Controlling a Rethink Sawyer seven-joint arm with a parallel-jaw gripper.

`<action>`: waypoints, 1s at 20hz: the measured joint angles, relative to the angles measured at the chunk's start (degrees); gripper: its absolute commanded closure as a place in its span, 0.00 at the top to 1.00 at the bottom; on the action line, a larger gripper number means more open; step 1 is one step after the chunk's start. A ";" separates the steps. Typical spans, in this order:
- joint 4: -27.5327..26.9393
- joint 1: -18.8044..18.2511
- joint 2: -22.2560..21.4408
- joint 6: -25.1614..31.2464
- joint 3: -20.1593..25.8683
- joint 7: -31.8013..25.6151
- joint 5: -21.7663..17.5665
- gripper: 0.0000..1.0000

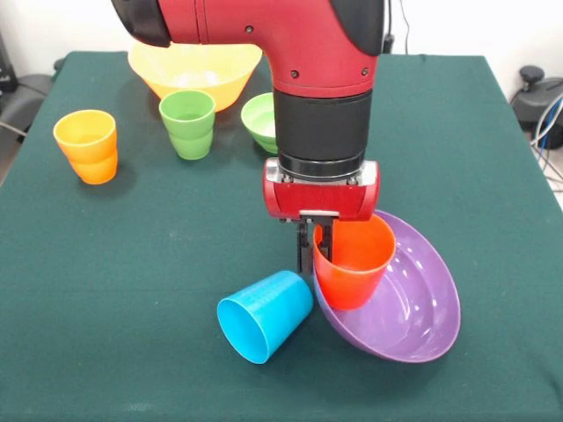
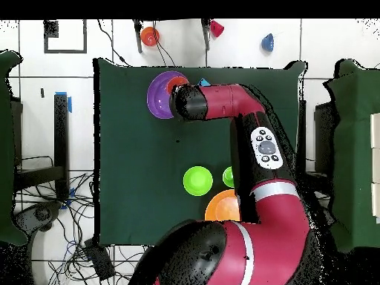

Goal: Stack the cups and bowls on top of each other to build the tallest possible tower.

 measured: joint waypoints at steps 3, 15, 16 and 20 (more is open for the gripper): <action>-0.75 -0.01 0.53 -0.01 0.34 0.00 -0.06 0.00; -5.14 -1.19 4.84 0.00 2.62 0.00 -0.44 0.00; -5.27 -1.20 4.95 0.00 2.74 0.00 -0.48 0.00; -5.52 -1.18 5.09 -0.01 3.15 0.00 -0.58 0.00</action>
